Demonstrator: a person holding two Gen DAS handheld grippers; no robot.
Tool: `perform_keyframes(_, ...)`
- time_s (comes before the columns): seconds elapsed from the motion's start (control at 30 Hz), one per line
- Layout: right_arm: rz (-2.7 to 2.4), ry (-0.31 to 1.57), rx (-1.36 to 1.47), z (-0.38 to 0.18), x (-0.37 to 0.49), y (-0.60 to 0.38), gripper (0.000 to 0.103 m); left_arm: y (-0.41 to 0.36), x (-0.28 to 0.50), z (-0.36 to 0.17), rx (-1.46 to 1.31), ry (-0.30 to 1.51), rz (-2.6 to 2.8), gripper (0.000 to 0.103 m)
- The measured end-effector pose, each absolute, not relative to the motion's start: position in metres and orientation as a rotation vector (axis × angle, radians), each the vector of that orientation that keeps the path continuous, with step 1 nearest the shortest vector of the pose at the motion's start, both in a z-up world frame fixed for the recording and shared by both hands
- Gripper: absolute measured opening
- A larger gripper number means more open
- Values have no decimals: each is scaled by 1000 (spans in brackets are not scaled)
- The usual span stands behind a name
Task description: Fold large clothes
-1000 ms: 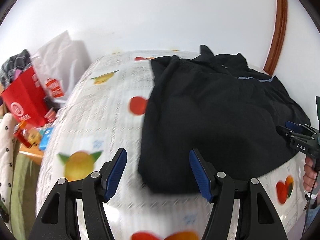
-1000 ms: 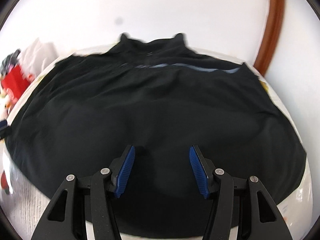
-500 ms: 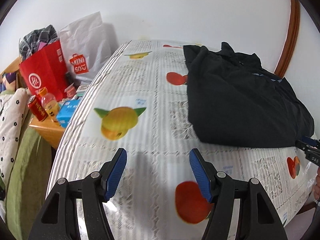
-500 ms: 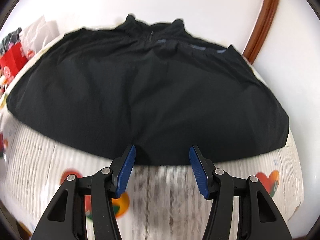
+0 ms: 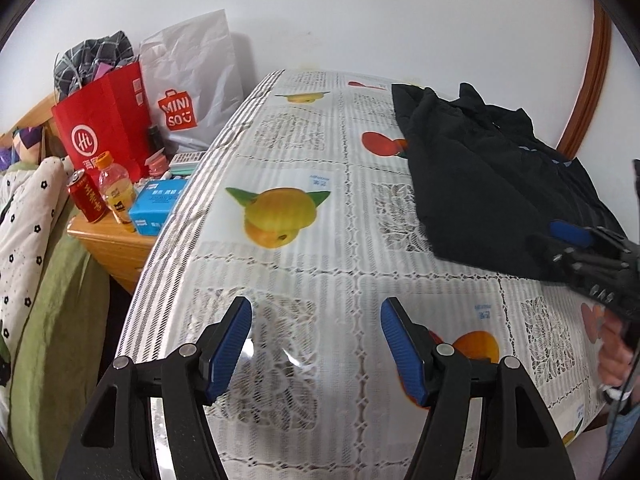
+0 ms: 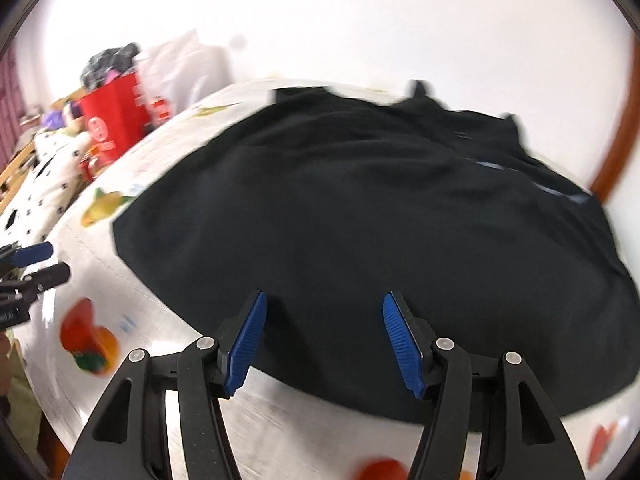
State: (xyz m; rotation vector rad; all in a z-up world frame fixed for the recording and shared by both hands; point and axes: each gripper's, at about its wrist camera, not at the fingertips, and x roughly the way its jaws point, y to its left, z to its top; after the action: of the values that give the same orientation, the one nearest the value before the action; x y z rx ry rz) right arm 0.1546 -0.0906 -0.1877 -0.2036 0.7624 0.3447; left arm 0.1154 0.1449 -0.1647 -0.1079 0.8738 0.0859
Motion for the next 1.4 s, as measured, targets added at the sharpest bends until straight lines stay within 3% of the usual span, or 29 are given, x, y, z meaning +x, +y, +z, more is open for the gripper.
perform_keyframes(0.3, 465, 675, -552, -202, 122, 5, 67, 159, 114, -172, -144, 881, 71, 66)
perform_keyframes(0.5, 439, 679, -553, -202, 142, 27, 66, 162, 114, -175, -167, 878, 62, 67)
perform_keyframes(0.53, 437, 682, -554, -201, 146, 30, 65, 161, 114, -175, -167, 875, 61, 67)
perform_keyframes(0.77, 430, 705, -551, -198, 164, 44, 14, 161, 114, -174, -178, 875, 64, 67)
perform_keyframes(0.8, 439, 715, -523, -195, 167, 43, 11, 161, 114, -174, -176, 876, 65, 67)
perform_keyframes(1.03, 539, 637, -254, -139, 167, 16, 7, 148, 115, -166, -161, 865, 48, 67)
perform_keyframes(1.23, 465, 491, 59, -84, 167, -91, 7, 123, 119, -151, -151, 815, -16, 67)
perform_keyframes(1.4, 316, 432, 225, -80, 162, -185, 7, 86, 129, -140, -126, 802, -95, 67)
